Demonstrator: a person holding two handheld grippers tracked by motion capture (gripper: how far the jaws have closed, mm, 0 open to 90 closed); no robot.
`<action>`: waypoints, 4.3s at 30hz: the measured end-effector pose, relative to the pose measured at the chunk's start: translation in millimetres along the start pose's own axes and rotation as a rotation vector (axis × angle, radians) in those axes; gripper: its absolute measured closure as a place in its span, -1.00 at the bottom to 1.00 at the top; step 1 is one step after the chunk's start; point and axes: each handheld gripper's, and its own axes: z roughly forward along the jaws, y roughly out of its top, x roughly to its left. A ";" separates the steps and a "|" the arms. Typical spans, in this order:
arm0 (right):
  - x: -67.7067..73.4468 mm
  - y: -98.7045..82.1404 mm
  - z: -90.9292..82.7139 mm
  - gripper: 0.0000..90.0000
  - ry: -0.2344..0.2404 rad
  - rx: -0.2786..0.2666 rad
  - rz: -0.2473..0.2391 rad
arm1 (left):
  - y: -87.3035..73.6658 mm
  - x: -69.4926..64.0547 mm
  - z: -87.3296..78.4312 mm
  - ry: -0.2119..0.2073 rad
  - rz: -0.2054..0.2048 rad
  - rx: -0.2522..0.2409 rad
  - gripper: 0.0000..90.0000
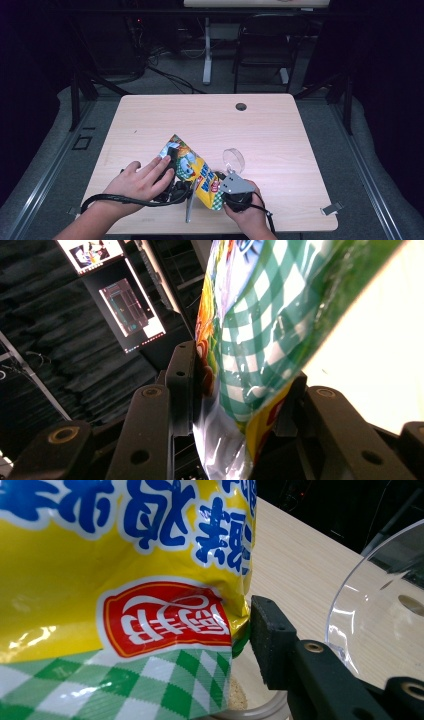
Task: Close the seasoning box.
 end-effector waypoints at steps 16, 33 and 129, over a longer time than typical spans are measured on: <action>-0.6 0.0 -0.3 0.58 0.004 0.004 -0.002 | 1.9 2.7 0.4 0.008 0.006 -0.001 0.39; -1.0 1.9 -3.4 0.57 0.018 -0.004 0.003 | 2.0 7.5 -1.8 0.012 0.017 -0.002 0.39; -0.5 3.4 -9.7 0.57 0.047 -0.011 0.032 | 7.3 18.1 -5.1 0.022 0.043 -0.013 0.39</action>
